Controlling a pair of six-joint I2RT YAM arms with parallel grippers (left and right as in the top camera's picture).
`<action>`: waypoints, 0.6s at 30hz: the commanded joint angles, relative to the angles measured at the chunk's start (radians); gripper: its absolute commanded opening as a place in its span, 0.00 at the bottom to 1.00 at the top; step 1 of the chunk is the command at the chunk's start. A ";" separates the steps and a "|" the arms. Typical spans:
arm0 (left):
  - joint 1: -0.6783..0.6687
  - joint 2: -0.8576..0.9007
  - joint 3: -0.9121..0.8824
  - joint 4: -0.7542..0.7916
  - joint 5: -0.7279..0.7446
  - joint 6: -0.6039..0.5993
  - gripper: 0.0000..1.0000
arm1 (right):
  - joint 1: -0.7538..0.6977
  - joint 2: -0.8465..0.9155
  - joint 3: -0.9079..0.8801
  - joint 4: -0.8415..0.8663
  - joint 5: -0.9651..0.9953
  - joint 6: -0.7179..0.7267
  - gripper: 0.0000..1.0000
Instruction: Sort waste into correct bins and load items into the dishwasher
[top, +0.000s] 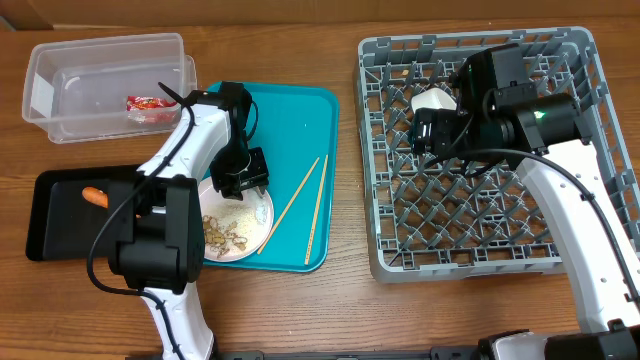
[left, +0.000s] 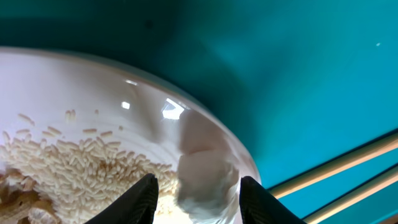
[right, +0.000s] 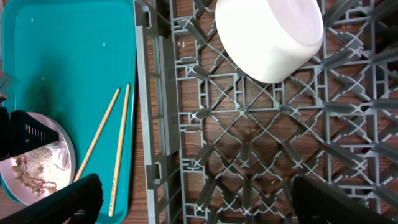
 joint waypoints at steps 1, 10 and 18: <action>0.000 0.005 -0.005 0.010 -0.010 -0.010 0.41 | 0.005 -0.012 0.005 0.003 0.009 -0.003 1.00; 0.000 0.005 -0.003 0.021 -0.006 -0.010 0.08 | 0.005 -0.012 0.005 0.002 0.009 -0.003 1.00; 0.057 0.003 0.173 -0.060 -0.006 0.009 0.04 | 0.005 -0.012 0.005 -0.002 0.010 -0.004 1.00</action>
